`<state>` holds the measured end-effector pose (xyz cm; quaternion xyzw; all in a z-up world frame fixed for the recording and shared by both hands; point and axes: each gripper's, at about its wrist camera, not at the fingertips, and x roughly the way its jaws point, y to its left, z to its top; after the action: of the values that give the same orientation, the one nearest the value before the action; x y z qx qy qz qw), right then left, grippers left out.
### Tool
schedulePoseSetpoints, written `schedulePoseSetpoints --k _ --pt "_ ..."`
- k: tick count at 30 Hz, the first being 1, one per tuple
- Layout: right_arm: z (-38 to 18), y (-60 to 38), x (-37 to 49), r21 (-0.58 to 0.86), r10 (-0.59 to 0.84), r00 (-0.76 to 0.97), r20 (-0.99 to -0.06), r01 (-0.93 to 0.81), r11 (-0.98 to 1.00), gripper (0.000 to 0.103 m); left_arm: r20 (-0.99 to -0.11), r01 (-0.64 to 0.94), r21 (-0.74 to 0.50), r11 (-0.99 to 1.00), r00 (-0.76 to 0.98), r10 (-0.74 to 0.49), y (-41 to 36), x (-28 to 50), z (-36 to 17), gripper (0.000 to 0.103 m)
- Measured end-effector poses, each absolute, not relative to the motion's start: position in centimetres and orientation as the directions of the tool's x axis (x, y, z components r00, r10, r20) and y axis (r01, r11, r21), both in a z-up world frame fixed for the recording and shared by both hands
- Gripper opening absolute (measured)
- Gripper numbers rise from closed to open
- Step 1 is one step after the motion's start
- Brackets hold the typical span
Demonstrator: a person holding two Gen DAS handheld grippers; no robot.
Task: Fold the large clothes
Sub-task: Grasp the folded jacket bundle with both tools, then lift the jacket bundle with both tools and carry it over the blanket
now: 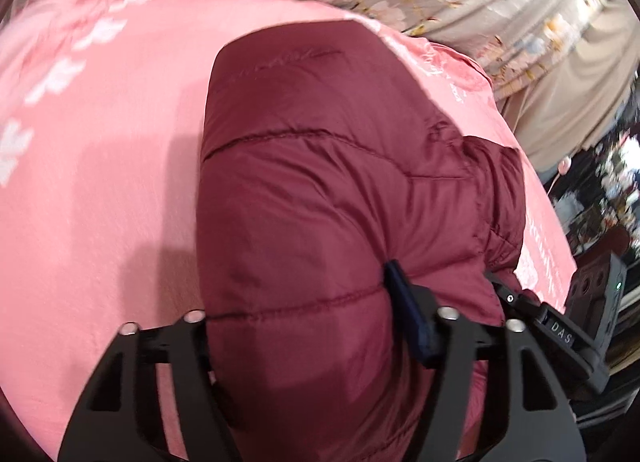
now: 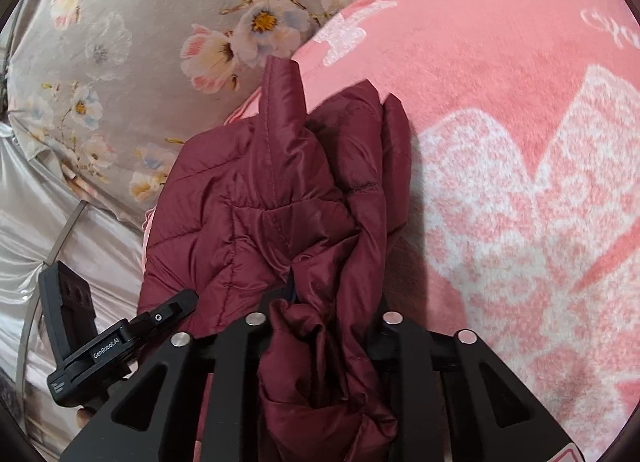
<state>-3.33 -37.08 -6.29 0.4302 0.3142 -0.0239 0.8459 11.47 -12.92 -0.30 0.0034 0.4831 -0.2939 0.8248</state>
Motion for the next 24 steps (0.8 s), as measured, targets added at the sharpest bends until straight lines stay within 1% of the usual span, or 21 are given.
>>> schedulePoseSetpoints --k 3,6,11,18,24 --pt "-4.3 -36.5 -3.9 0.693 0.200 0.819 -0.538 0.294 0.659 0.018 -0.782 0.529 -0.239 0.814 0.392 -0.485 -13.4 10.5 1.4 0.043" --pt "-1.9 -36.0 -4.8 0.664 0.159 0.840 -0.520 0.280 0.694 0.018 -0.762 0.563 -0.227 0.794 0.405 -0.505 -13.7 9.5 3.1 0.039" --pt "2.7 -35.6 -7.0 0.630 0.080 0.888 -0.453 0.255 0.733 0.018 -0.703 0.616 -0.226 0.755 0.433 -0.564 -14.0 8.0 6.4 0.038" --pt "8.9 -34.9 -9.9 0.584 -0.006 0.945 -0.328 0.208 0.784 0.018 -0.598 0.684 -0.206 0.700 0.478 -0.643 -13.9 5.8 12.0 0.038" --pt "14.6 -33.0 -10.9 0.521 -0.039 0.973 -0.227 0.155 0.839 0.018 -0.477 0.730 -0.164 0.664 0.531 -0.701 -12.2 3.8 17.2 0.038"
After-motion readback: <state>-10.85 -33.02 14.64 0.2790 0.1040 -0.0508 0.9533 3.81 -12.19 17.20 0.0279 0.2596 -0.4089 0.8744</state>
